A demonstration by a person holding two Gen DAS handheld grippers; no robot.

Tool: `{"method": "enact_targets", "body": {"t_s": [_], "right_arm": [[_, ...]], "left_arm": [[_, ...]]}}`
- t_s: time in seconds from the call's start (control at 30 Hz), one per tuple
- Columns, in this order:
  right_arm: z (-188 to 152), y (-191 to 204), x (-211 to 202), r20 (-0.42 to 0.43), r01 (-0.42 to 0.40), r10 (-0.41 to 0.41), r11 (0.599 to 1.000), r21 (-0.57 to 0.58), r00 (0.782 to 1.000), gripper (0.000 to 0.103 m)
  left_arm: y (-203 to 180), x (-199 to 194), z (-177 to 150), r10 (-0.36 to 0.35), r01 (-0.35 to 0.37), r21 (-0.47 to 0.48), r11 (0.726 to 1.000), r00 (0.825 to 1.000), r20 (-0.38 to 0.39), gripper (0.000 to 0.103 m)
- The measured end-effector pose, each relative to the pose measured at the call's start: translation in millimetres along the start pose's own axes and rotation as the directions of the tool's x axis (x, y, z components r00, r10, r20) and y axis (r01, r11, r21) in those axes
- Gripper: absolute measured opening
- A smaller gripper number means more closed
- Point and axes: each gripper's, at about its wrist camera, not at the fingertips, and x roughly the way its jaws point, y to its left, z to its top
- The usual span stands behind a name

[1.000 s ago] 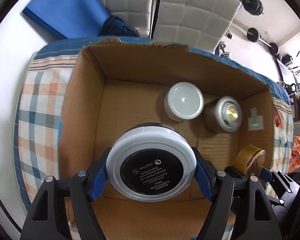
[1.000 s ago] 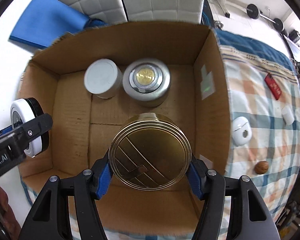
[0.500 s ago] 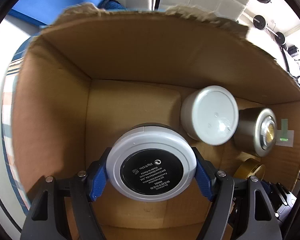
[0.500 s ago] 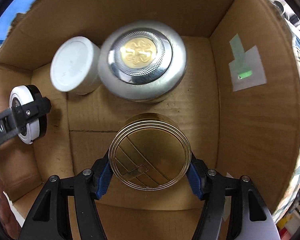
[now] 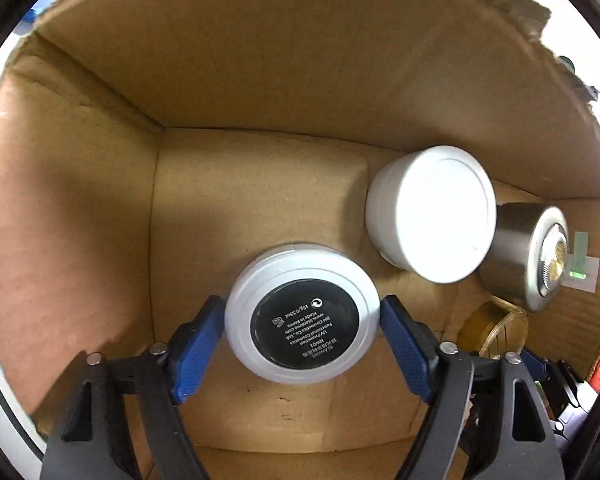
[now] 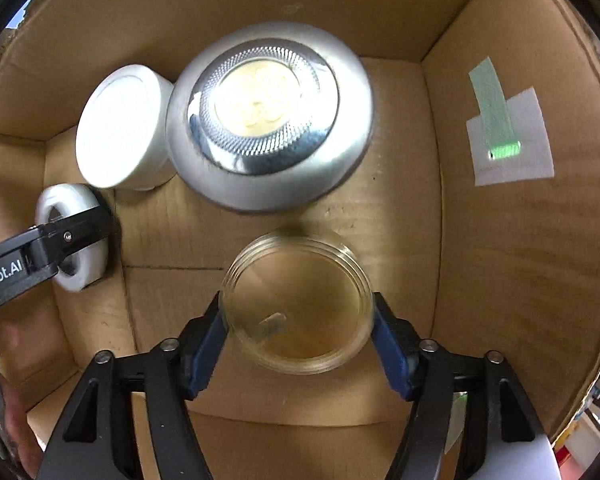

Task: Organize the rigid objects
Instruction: 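Open both tools to release the case and gold tin in the box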

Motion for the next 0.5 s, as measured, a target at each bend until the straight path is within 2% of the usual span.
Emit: {"method": "enact_targets", "body": {"t_s": [0.07,0.17,0.2,0.27,0.33,0.5], "right_arm": [[-1,9,0,-0.004,-0.004,0.004,1.000,-0.005,1.000,0.078],[-8,17,-11,0.010,-0.022,0.022,1.000,-0.012,1.000,0.086],[-9,19,-15,0.016,-0.023,0.023,1.000,-0.016,1.000,0.088],[-14,25,-24,0.026,-0.039,0.039,0.999,-0.025,0.999,0.097],[-20,30,-34,0.037,-0.049,0.050,0.998,-0.032,0.998,0.102],[-35,35,-61,0.084,-0.031,0.035,0.998,-0.052,0.996,0.103]], "left_arm": [[1,-7,-2,-0.003,0.003,-0.009,1.000,1.000,0.007,0.092],[3,-22,-8,-0.003,0.003,-0.007,1.000,1.000,0.026,0.095],[4,-29,-11,0.000,0.000,-0.009,1.000,0.999,0.037,0.102],[1,-42,-18,0.000,0.000,-0.003,1.000,0.998,0.057,0.103],[-1,-52,-26,0.014,-0.014,0.002,1.000,0.997,0.074,0.103],[-5,-89,-52,0.009,-0.010,0.005,1.000,0.989,0.145,0.103]]}}
